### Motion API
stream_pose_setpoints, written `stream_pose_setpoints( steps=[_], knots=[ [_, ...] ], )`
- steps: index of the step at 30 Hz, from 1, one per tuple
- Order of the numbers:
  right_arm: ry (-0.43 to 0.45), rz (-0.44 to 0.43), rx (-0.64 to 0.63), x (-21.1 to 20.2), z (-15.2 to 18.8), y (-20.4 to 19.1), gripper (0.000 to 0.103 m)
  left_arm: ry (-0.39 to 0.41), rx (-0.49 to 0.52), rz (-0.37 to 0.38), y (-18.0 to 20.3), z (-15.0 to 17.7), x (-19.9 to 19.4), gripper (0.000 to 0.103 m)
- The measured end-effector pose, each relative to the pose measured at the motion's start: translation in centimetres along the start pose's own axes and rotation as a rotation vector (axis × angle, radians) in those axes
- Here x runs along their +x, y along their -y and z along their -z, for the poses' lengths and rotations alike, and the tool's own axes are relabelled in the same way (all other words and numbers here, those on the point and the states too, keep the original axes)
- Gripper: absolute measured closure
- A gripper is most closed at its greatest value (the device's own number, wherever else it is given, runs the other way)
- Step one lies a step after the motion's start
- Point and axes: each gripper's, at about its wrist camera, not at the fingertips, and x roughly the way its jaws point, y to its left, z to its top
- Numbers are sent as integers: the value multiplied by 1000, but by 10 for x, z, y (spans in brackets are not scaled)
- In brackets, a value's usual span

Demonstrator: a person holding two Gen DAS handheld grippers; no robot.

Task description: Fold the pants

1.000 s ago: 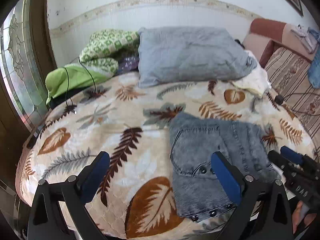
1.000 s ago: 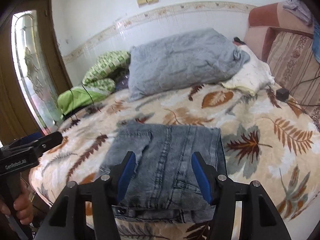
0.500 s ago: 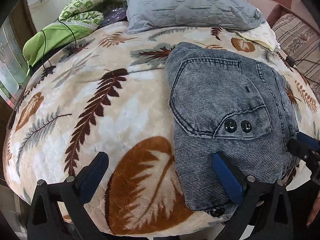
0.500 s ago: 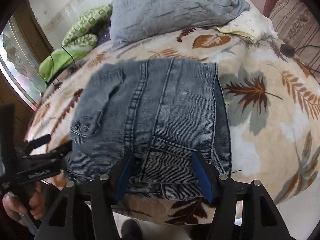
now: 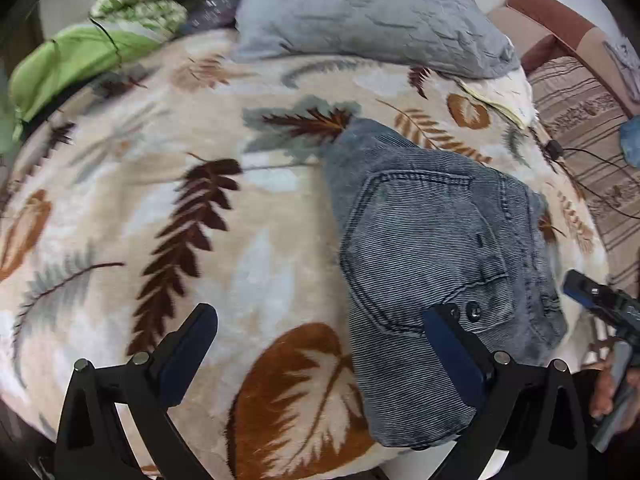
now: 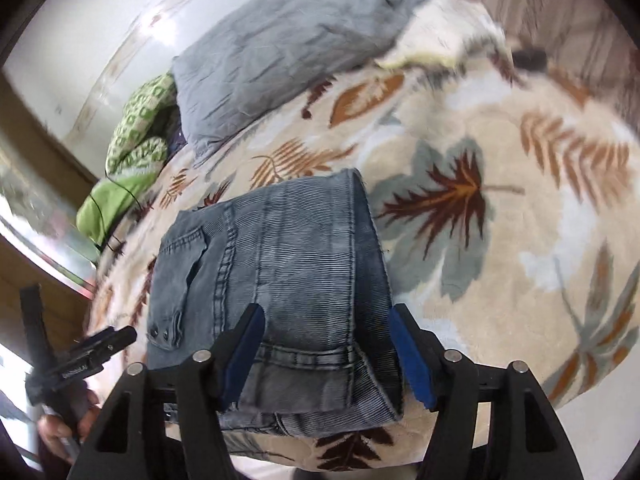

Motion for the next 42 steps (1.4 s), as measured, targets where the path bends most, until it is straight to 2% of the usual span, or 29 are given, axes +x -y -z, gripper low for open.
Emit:
stream_pose_setpoints(
  steps=[3, 10, 16, 22, 26, 29, 31, 32, 36, 39, 42],
  knots=[
    [-73, -48, 46, 13, -9, 14, 34, -74, -27, 94, -8, -10, 15, 0],
    [-140, -114, 78, 30, -27, 36, 34, -158, -86, 248, -19, -17, 42, 0],
    [-193, -197, 95, 46, -38, 39, 26, -151, -55, 289, -15, -19, 44, 0],
    [-226, -271, 75, 61, -41, 26, 26, -157, -1, 376, 5, -19, 48, 0],
    [-271, -334, 61, 77, -40, 9, 26, -153, 22, 376, 15, -20, 54, 0],
    [-275, -318, 15, 83, -39, -4, 26, -146, 16, 432, 19, -22, 55, 0],
    [-278, -343, 15, 86, -39, -9, 26, -146, 10, 462, 24, -24, 57, 0],
    [-281, -352, 2, 88, -38, -13, 26, -144, 13, 447, 26, -24, 58, 0],
    [-251, -294, -128, 88, -30, -37, 29, -124, 22, 431, 31, -25, 59, 0],
    [-234, -261, -154, 87, -27, -42, 38, -103, -4, 443, 29, -25, 57, 3],
    [-213, -231, -166, 84, -22, -44, 42, -87, -5, 421, 28, -22, 56, 10]
  ],
)
